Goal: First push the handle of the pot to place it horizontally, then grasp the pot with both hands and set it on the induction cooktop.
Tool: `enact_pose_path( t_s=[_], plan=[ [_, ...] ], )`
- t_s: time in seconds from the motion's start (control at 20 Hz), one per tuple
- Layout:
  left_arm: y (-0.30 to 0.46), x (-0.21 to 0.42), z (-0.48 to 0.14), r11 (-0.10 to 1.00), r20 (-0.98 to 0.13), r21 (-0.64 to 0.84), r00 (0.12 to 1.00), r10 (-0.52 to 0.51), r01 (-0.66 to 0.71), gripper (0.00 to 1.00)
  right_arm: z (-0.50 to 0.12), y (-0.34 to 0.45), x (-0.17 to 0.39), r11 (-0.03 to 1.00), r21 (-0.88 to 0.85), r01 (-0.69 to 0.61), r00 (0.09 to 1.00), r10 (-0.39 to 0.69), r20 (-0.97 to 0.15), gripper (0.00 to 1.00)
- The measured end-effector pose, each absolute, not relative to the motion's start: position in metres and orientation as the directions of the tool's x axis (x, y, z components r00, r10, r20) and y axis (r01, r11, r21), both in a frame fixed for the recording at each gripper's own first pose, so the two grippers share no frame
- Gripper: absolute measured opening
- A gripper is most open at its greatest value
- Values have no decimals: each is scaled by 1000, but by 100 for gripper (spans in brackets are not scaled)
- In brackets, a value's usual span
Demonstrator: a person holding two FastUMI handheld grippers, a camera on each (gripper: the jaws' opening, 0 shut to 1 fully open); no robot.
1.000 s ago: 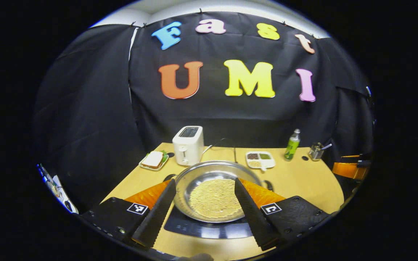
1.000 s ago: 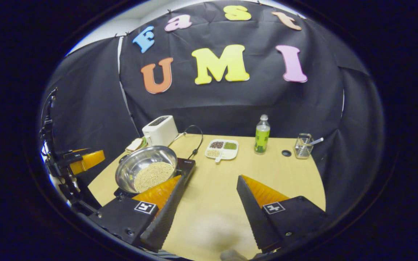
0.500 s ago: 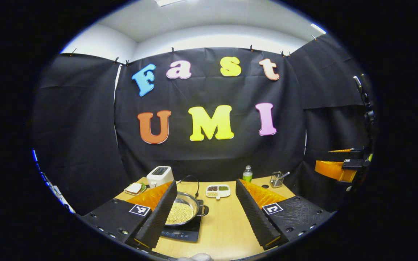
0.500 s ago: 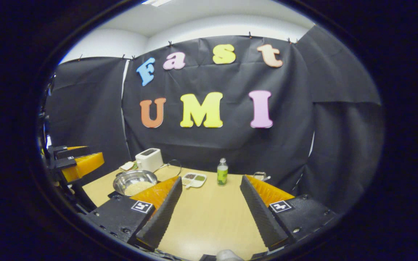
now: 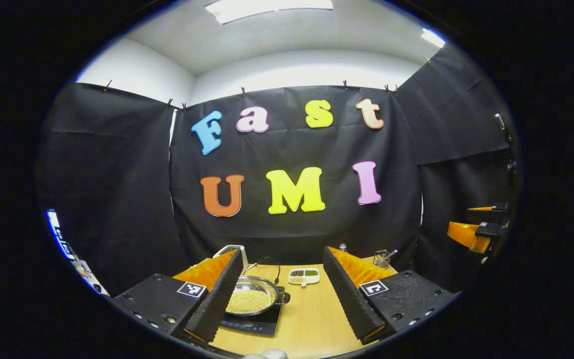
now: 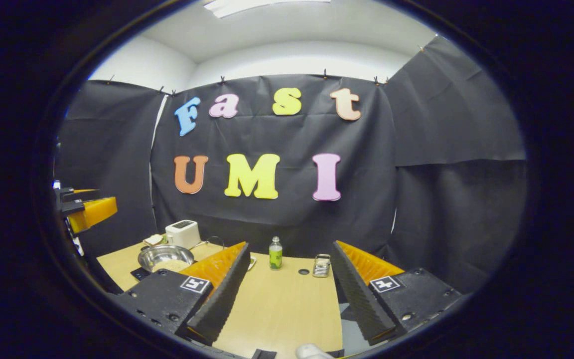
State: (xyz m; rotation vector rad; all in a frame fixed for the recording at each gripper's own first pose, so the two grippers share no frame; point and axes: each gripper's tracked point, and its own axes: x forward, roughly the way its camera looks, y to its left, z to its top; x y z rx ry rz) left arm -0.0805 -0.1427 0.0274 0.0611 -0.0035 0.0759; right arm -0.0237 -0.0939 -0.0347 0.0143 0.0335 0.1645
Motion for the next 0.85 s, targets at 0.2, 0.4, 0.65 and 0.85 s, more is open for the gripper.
enact_pose_path(
  t_s=[0.2,0.4,0.65,0.85],
  plan=[
    [-138,-80,25,994,-2,70,997,80,-80,96,-37,-91,-21,985,48,-168,985,170,-43,98],
    [-138,-73,23,994,-5,66,996,89,-89,96,-34,-92,-17,985,42,-167,985,169,-39,98],
    [-144,-62,20,995,-5,64,997,76,-76,96,-36,-96,-9,986,49,-160,986,162,-46,98],
    [-141,-51,17,996,-14,60,997,72,-71,96,-35,-98,0,988,54,-146,987,149,-51,98]
  ],
)
